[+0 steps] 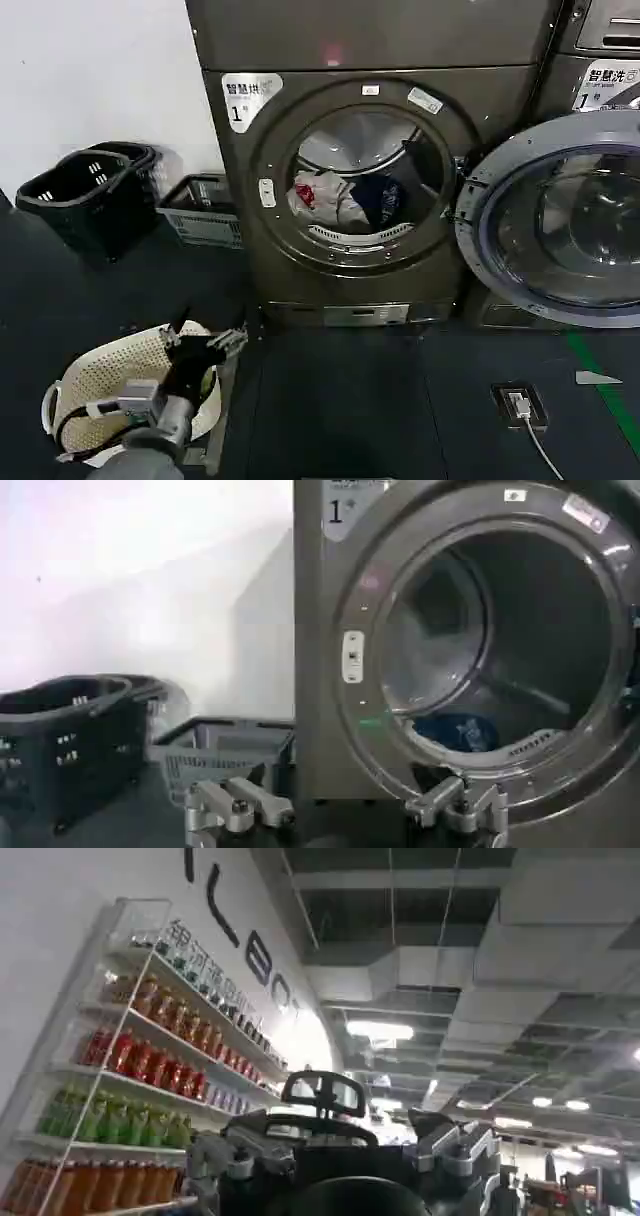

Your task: Grasp the clothes from the dryer.

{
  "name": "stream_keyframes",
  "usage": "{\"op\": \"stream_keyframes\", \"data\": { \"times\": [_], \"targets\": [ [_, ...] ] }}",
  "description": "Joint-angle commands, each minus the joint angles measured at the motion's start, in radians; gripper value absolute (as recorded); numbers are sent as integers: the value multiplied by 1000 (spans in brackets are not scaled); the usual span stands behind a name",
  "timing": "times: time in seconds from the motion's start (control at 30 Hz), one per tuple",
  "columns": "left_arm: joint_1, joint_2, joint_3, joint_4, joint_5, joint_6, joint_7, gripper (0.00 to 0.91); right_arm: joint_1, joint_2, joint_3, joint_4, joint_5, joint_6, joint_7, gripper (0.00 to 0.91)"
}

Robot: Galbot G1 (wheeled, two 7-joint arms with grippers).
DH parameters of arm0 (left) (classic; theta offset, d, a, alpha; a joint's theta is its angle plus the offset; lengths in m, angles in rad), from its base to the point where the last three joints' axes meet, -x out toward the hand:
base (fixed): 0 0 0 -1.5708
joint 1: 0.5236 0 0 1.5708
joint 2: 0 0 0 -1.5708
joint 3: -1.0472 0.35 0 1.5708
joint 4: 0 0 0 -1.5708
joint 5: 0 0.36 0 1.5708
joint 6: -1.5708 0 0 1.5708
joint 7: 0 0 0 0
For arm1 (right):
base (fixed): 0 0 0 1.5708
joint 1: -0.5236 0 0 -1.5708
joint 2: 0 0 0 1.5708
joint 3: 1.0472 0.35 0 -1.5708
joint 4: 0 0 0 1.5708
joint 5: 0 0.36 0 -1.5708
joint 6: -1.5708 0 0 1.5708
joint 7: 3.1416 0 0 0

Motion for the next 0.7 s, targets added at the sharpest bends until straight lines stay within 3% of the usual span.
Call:
{"op": "stream_keyframes", "data": {
  "times": [0.03, 0.13, 0.7],
  "targets": [
    [0, 1, 7, 6, 13, -14, -32, 907, 1, -2, 3, -2, 8, 13, 0, 907],
    [2, 4, 10, 3, 19, -13, -27, 907, -2, 4, 2, 11, 89, -3, -5, 907],
    [4, 0, 34, 12, 57, -28, -24, 907, -8, 0, 12, 20, 94, 13, -6, 907]
  ]
}}
